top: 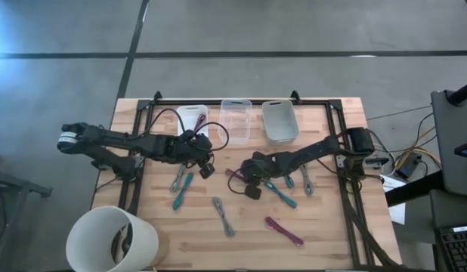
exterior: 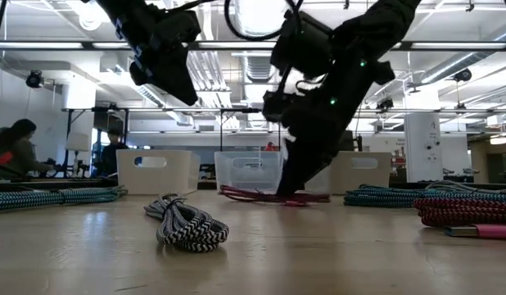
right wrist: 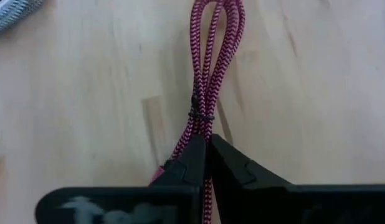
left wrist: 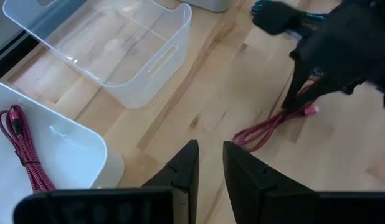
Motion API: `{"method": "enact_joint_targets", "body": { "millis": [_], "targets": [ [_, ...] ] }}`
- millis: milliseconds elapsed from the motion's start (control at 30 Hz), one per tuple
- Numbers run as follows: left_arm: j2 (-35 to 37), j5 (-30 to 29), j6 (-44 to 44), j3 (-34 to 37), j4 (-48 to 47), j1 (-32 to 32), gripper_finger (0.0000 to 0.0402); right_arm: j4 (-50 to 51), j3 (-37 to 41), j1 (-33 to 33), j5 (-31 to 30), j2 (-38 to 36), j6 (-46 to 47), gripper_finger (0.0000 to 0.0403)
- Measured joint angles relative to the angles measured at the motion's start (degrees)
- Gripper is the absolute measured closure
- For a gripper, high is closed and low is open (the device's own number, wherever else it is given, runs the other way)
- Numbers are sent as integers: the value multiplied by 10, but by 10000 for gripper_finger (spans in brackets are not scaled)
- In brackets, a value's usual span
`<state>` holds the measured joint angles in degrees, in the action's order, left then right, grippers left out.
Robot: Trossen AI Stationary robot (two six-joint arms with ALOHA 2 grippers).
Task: Pick & Place USB Port
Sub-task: Put the top pink charger cable into the white bin
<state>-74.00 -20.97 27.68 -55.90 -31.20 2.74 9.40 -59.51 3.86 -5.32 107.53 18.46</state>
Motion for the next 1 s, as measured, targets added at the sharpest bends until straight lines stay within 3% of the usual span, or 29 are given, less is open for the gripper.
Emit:
{"method": "enact_joint_targets", "body": {
  "millis": [400,600,700,1000],
  "targets": [
    [0,8,-37,0,40,2,333,75,15,-1,-6,-132,-41,392],
    [-26,113,-194,0,171,4,332,75,17,-1,-7,-129,-52,392],
    [-55,130,-257,-2,192,5,329,77,18,-1,-7,-117,-54,392],
    [-159,143,-295,-12,215,2,243,71,17,-1,-7,-113,-56,392]
  ]
}}
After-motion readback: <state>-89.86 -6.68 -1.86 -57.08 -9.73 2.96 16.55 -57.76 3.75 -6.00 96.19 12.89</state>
